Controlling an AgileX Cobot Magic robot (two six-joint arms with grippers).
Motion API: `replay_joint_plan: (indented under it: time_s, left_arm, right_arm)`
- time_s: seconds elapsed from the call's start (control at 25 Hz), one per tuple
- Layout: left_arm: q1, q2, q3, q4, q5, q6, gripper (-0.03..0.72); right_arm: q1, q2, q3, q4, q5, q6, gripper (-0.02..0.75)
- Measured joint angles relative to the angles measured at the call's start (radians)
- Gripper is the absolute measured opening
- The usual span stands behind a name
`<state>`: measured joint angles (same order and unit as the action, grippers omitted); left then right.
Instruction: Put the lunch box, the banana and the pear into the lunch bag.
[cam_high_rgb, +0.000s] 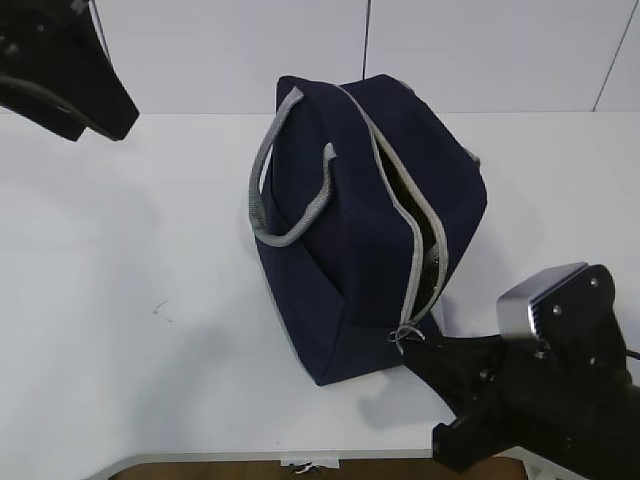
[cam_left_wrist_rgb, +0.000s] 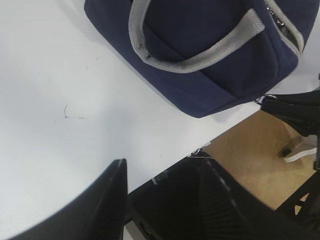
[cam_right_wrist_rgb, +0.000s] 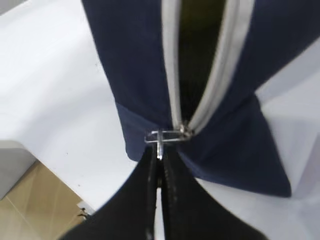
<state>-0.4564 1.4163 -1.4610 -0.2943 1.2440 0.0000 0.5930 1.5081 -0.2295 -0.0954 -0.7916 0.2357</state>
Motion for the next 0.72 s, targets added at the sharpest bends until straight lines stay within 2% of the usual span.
replay_joint_plan:
  time_s: [0.2, 0.4, 0.44, 0.52, 0.68, 0.72]
  left_arm:
    - [0.0, 0.0, 0.0, 0.0, 0.0, 0.0, 0.359]
    - [0.0, 0.0, 0.0, 0.0, 0.0, 0.0, 0.352]
    - [0.0, 0.0, 0.0, 0.0, 0.0, 0.0, 0.351]
    - [0.0, 0.0, 0.0, 0.0, 0.0, 0.0, 0.351]
    - [0.0, 0.0, 0.0, 0.0, 0.0, 0.0, 0.351]
    - [0.0, 0.0, 0.0, 0.0, 0.0, 0.0, 0.351]
  right_arm:
    - [0.0, -0.115, 0.0, 0.0, 0.092, 0.0, 0.001]
    - [0.0, -0.291, -0.071, 0.002, 0.357, -0.009, 0.001]
    - [0.0, -0.291, -0.071, 0.002, 0.357, -0.009, 0.001]
    - [0.0, -0.345, -0.153, 0.001, 0.502, -0.018, 0.001]
    - [0.0, -0.361, -0.239, -0.014, 0.607, -0.02, 0.001]
    - [0.0, -0.363, -0.335, -0.035, 0.706, -0.023, 0.001]
